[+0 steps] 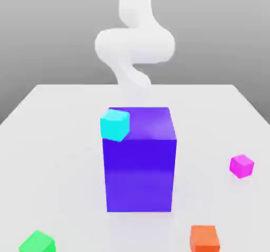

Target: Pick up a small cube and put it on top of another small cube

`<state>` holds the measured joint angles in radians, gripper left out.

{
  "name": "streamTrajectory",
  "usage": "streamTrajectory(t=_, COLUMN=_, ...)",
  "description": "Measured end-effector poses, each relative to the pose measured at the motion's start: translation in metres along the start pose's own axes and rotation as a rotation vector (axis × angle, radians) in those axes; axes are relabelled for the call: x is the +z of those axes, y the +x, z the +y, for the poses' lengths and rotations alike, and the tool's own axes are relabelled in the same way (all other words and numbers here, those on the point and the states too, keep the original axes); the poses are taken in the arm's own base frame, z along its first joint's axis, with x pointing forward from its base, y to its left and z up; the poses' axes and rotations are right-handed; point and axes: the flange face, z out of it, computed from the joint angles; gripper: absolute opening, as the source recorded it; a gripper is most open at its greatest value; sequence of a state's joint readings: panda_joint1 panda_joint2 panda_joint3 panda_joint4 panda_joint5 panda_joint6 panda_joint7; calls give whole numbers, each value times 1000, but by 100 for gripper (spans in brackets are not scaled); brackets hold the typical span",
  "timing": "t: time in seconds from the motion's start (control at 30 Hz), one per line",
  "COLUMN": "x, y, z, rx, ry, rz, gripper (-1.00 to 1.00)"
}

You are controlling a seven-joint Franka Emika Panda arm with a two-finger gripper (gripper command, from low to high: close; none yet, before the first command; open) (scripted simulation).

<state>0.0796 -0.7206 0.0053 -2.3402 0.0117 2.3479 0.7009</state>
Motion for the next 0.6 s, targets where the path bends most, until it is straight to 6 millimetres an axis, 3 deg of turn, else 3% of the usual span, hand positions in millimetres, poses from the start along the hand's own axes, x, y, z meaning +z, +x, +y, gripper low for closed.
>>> streamTrajectory(t=0.13, x=82, y=-57, z=-30, rx=-262, ry=5, rz=-152, gripper=0)
streamTrajectory(t=0.3, x=162, y=-153, z=-54, rx=-589, ry=25, rz=-323, gripper=0)
streamTrajectory(t=0.47, x=219, y=-265, z=-55, rx=-925, ry=56, rz=-483, gripper=0)
streamTrajectory(t=0.6, x=248, y=-358, z=-38, rx=-1200, ry=88, rz=-604, gripper=0)
